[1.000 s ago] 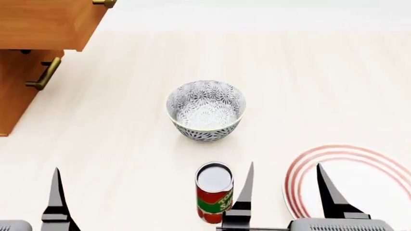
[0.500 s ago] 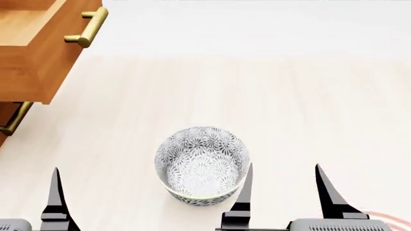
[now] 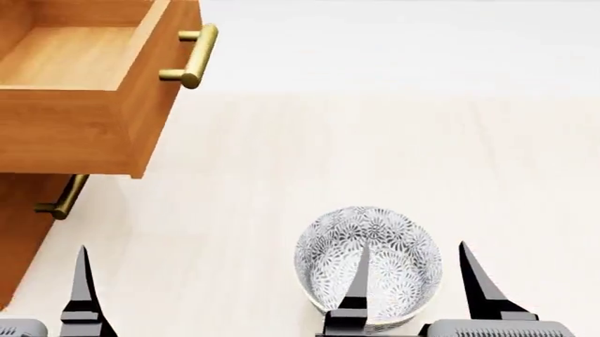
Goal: Put the ketchup in the top drawer of the cabinet.
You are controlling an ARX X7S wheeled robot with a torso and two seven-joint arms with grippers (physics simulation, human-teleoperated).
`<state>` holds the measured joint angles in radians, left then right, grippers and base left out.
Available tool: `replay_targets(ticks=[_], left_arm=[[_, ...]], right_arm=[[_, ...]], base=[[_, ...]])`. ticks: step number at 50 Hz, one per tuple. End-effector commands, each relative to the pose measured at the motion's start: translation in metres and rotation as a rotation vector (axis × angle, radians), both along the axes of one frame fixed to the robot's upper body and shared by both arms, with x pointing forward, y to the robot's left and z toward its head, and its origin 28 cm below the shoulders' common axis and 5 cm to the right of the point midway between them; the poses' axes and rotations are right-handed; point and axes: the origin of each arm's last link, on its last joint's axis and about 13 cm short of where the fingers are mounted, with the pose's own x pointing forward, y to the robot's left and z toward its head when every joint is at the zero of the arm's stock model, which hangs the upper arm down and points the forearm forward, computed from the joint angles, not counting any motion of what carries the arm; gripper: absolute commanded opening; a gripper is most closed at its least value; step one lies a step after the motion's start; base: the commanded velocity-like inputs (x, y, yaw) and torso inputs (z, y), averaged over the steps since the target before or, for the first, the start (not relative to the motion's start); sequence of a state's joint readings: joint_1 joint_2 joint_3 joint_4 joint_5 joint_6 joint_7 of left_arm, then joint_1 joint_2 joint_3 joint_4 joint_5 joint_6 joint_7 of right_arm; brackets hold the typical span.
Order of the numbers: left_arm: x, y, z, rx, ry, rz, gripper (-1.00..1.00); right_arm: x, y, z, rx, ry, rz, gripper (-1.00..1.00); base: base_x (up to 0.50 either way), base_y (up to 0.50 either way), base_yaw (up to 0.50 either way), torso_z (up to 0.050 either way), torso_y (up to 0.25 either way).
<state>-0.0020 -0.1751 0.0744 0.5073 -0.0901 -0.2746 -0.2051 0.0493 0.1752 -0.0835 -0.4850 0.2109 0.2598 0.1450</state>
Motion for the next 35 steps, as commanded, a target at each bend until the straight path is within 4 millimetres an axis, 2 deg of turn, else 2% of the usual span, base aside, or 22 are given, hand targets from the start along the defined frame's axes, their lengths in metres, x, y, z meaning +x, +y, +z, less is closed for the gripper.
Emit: replay_targets(ticks=[1, 23, 35], left_arm=[[0.0006, 0.0008, -0.0016, -0.002, 0.006, 0.0, 1.0], [0.0018, -0.0007, -0.0003, 0.005, 0.007, -0.008, 1.0], [0.0034, -0.0009, -0.0009, 0.005, 0.009, -0.01, 1.0]], right_arm=[[0.0007, 0.0003, -0.0001, 0.0, 0.007, -0.001, 1.0], [0.003, 0.0007, -0.0021, 0.004, 0.01, 0.003, 1.0], [0.0032, 0.0011, -0.0006, -0.005, 0.015, -0.003, 1.0]], base=[[0.0, 0.5, 0.0, 0.0, 0.0], [0.0, 0.5, 0.0, 0.0, 0.0], [0.0, 0.02, 0.0, 0.0, 0.0]])
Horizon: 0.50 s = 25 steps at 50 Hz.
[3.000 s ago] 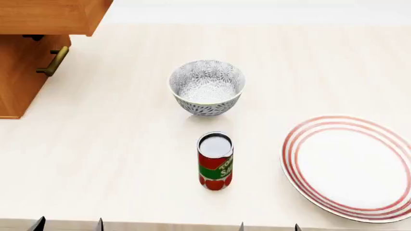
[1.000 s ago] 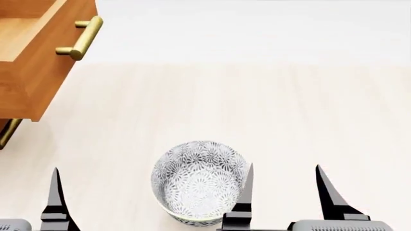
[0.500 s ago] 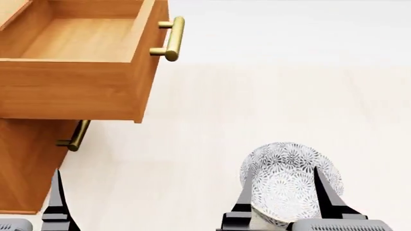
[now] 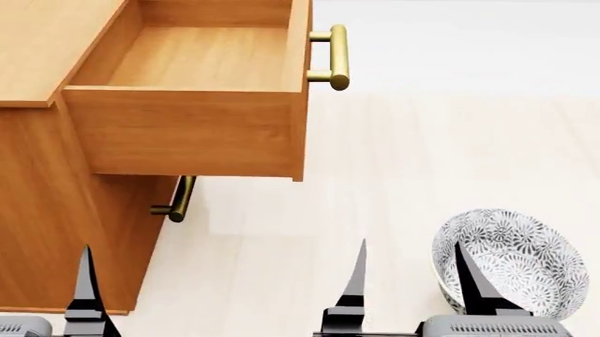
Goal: Put the ketchup in the top drawer of the cabinet.
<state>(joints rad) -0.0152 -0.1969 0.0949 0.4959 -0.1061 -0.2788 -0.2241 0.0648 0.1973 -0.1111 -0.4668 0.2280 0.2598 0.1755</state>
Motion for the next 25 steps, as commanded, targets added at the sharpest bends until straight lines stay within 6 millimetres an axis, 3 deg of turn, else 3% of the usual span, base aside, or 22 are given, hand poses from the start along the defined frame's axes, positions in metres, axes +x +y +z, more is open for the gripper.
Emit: replay_targets(ticks=[1, 9, 18, 25], left_arm=[[0.001, -0.0002, -0.0011, -0.002, 0.004, -0.003, 1.0], [0.0011, 0.0004, -0.0016, -0.004, 0.005, 0.0, 1.0], [0.0016, 0.0007, -0.0026, -0.005, 0.009, 0.002, 1.0], [0.0038, -0.0004, -0.0071, -0.009, 0.022, -0.006, 1.0]], right_arm=[[0.0004, -0.0007, -0.0001, -0.004, 0.008, -0.007, 1.0], [0.0007, -0.0004, 0.0, -0.008, -0.001, -0.005, 1.0], [0.0013, -0.0006, -0.0013, 0.015, 0.019, 0.014, 1.0], [0.0047, 0.0021, -0.0056, -0.018, 0.024, 0.017, 1.0]], base=[[0.0, 0.5, 0.0, 0.0, 0.0], [0.0, 0.43, 0.0, 0.0, 0.0], [0.0, 0.0, 0.0, 0.0, 0.0], [0.0, -0.3, 0.0, 0.0, 0.0]])
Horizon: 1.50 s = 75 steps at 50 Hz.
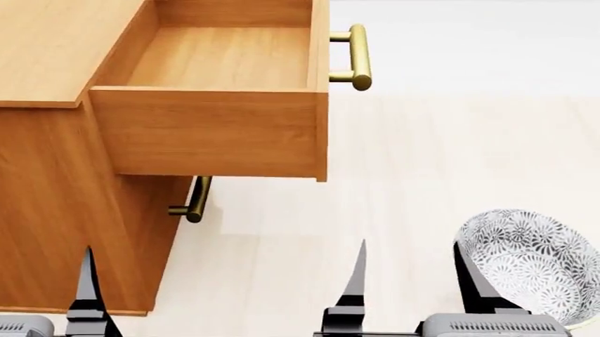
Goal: Put the ketchup in the top drawer of the cabinet.
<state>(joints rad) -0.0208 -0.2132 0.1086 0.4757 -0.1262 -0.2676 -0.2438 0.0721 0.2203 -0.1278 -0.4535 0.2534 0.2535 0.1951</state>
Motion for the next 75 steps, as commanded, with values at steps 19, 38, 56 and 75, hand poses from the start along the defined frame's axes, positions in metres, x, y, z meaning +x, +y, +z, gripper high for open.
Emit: replay_targets(ticks=[19, 38, 56, 75], left_arm=[[0.002, 0.001, -0.006, 0.001, 0.019, 0.01, 1.0], [-0.002, 0.002, -0.003, 0.008, 0.015, 0.022, 1.0], [-0.003, 0.001, -0.003, 0.007, 0.015, 0.025, 1.0], [-0.001, 0.001, -0.006, 0.004, 0.023, 0.03, 1.0]], right_arm=[[-0.004, -0.005, 0.002, -0.007, -0.026, 0.048, 1.0], [-0.012, -0.059, 0.037, -0.132, -0.065, -0.049, 1.0], [-0.017, -0.107, 0.061, -0.137, -0.059, -0.046, 1.0], [-0.016, -0.144, 0.056, -0.136, 0.001, -0.118, 1.0]], base=[[0.0, 0.0, 0.0, 0.0, 0.0], [0.0, 0.0, 0.0, 0.0, 0.0], [0.0, 0.0, 0.0, 0.0, 0.0], [0.0, 0.0, 0.0, 0.0, 0.0]])
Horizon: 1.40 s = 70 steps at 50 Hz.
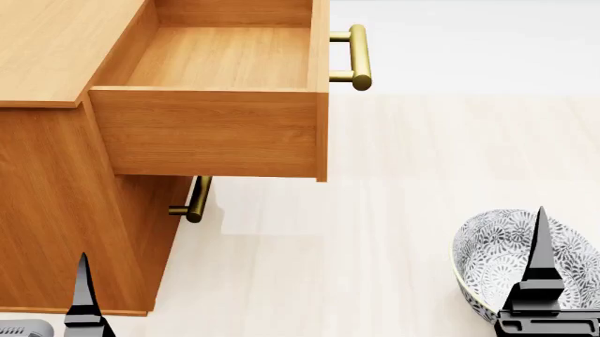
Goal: Put the ketchup in the top drawer of the cabinet.
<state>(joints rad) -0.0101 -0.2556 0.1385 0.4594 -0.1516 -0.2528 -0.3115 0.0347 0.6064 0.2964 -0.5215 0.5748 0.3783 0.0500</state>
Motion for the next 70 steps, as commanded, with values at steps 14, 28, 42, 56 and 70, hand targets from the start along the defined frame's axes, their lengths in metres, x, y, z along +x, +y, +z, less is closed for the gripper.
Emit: replay_targets(ticks=[14, 28, 42, 56, 70], left_arm=[[0.003, -0.001, -0.004, 0.001, 0.015, 0.001, 1.0], [0.004, 0.0, -0.004, 0.0, 0.018, 0.011, 1.0], [0.006, 0.002, -0.008, -0.002, 0.027, 0.015, 1.0], [0.009, 0.001, -0.01, -0.004, 0.035, 0.012, 1.0], [0.009, 0.001, -0.011, -0.005, 0.038, 0.015, 1.0]], right_arm=[[-0.029, -0.048, -0.023, 0.033, 0.055, -0.036, 1.0], [-0.082, -0.061, -0.052, 0.062, 0.062, -0.034, 1.0], [-0.077, -0.07, -0.055, 0.143, 0.098, -0.056, 1.0], [-0.078, -0.066, -0.062, 0.118, 0.117, -0.046, 1.0], [-0.081, -0.057, -0.07, 0.105, 0.138, 0.003, 1.0]], base=[[0.0, 0.0, 0.0, 0.0, 0.0], [0.0, 0.0, 0.0, 0.0, 0.0], [0.0, 0.0, 0.0, 0.0, 0.0], [0.0, 0.0, 0.0, 0.0, 0.0], [0.0, 0.0, 0.0, 0.0, 0.0]])
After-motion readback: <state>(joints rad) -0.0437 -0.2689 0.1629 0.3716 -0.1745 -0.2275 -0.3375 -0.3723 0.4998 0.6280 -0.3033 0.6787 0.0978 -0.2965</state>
